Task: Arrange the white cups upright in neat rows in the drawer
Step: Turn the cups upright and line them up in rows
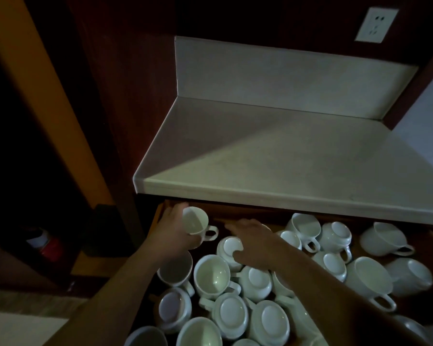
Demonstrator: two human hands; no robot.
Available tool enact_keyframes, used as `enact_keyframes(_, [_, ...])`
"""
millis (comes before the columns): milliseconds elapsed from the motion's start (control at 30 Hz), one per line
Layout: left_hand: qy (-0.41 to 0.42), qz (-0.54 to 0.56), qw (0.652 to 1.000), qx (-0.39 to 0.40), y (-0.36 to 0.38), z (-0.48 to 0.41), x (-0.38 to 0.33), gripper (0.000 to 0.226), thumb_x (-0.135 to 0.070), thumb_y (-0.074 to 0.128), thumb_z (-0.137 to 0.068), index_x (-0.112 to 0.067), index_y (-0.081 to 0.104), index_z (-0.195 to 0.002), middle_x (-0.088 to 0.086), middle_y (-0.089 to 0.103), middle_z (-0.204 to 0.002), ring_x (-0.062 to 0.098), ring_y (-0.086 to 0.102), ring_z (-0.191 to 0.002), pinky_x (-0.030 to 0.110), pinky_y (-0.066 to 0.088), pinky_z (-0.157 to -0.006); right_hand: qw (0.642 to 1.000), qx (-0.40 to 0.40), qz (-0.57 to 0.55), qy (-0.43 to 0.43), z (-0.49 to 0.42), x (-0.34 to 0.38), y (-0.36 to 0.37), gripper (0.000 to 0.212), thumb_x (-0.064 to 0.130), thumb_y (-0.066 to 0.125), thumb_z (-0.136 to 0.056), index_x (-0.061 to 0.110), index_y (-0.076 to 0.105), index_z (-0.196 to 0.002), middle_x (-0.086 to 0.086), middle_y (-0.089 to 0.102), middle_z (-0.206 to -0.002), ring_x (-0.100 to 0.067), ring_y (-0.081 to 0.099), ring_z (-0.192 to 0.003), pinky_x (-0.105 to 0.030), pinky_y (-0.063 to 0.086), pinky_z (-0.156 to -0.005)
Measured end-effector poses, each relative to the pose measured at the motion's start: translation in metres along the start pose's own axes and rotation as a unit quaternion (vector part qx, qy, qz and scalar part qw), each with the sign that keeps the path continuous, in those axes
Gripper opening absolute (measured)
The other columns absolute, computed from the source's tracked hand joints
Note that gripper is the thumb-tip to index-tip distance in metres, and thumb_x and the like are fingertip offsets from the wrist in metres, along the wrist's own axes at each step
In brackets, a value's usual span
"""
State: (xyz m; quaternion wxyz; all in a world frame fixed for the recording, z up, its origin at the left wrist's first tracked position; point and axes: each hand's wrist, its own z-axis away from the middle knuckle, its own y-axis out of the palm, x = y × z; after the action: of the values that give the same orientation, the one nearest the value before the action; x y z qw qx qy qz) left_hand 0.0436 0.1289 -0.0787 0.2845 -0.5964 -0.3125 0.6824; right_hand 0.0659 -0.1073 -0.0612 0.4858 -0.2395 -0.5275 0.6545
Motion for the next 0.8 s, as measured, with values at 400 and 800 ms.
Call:
enact_keyframes(400, [-0.013,-0.097,0.995,0.031,0.018,-0.026,0.008,0.090,-0.034,0.091,-0.073,-0.022,0.036,-0.143,0.004,0.046,-0.144,0.029,0.044,-0.135,0.036,0.033,-0.108,0.997,0.006,0.049,-0.054,-0.011,0.002,0.016,0.081,0.036,0.083,-0.080,0.026,0.043,-0.150,0.002,0.047,-0.153,-0.024,0.050,-0.137,-0.045,0.048,-0.106])
enact_keyframes(800, [-0.002,-0.141,0.990,-0.001,0.015,-0.021,0.005,0.084,-0.047,0.083,-0.080,-0.026,0.042,-0.151,0.010,0.035,-0.152,0.031,0.031,-0.143,0.034,0.032,-0.117,0.999,-0.046,-0.003,-0.029,0.006,0.004,-0.008,0.081,0.046,0.076,-0.086,0.033,0.035,-0.155,0.005,0.045,-0.150,-0.019,0.040,-0.140,-0.039,0.042,-0.113])
